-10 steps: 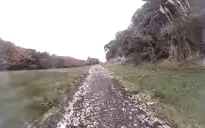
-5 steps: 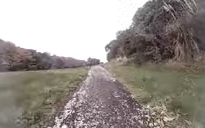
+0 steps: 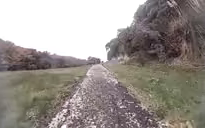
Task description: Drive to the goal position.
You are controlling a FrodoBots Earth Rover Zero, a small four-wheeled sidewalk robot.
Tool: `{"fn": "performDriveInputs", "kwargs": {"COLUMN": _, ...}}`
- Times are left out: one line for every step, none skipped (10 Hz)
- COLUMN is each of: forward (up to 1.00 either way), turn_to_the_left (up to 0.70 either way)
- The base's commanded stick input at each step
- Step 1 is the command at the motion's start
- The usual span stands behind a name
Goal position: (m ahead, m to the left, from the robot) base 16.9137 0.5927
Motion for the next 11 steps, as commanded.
{"fn": "performDriveInputs", "kwargs": {"forward": 1.0, "turn_to_the_left": 0.17}}
{"fn": "performDriveInputs", "kwargs": {"forward": 1.0, "turn_to_the_left": 0.15}}
{"fn": "performDriveInputs", "kwargs": {"forward": 1.0, "turn_to_the_left": 0.07}}
{"fn": "performDriveInputs", "kwargs": {"forward": 1.0, "turn_to_the_left": 0.0}}
{"fn": "performDriveInputs", "kwargs": {"forward": 1.0, "turn_to_the_left": 0.0}}
{"fn": "performDriveInputs", "kwargs": {"forward": 1.0, "turn_to_the_left": 0.0}}
{"fn": "performDriveInputs", "kwargs": {"forward": 1.0, "turn_to_the_left": 0.0}}
{"fn": "performDriveInputs", "kwargs": {"forward": 1.0, "turn_to_the_left": 0.0}}
{"fn": "performDriveInputs", "kwargs": {"forward": 1.0, "turn_to_the_left": 0.0}}
{"fn": "performDriveInputs", "kwargs": {"forward": 1.0, "turn_to_the_left": 0.0}}
{"fn": "performDriveInputs", "kwargs": {"forward": 1.0, "turn_to_the_left": 0.0}}
